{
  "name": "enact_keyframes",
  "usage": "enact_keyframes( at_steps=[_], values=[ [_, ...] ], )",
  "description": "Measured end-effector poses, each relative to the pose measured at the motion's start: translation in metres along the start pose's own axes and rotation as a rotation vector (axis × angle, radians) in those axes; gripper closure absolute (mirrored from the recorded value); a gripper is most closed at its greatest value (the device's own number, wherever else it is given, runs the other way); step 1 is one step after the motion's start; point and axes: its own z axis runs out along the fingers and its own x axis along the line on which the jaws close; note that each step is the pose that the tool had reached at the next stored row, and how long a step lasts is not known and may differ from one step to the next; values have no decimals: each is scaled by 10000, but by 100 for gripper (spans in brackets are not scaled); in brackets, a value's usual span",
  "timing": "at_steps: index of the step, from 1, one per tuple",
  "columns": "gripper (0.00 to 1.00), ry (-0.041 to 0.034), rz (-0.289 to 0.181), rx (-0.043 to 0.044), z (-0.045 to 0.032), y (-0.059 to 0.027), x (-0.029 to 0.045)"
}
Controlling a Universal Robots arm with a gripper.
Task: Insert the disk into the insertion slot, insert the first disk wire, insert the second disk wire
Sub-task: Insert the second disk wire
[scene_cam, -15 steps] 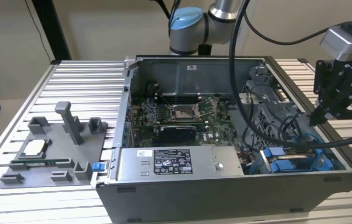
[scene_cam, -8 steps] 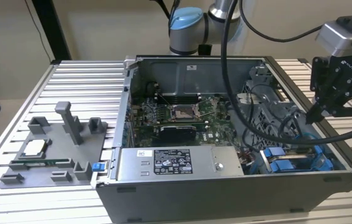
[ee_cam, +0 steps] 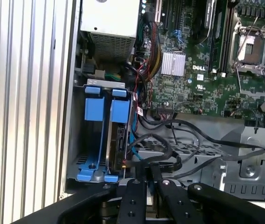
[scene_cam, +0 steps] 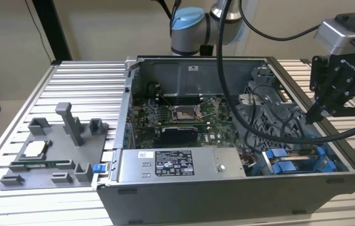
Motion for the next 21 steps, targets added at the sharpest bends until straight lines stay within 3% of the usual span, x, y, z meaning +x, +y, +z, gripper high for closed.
enact_keyframes(
  at_steps=[10,21],
  values=[
    [100,-14,-1,1,-4,87,10],
    [100,-23,-1,1,-3,101,20]
  ],
)
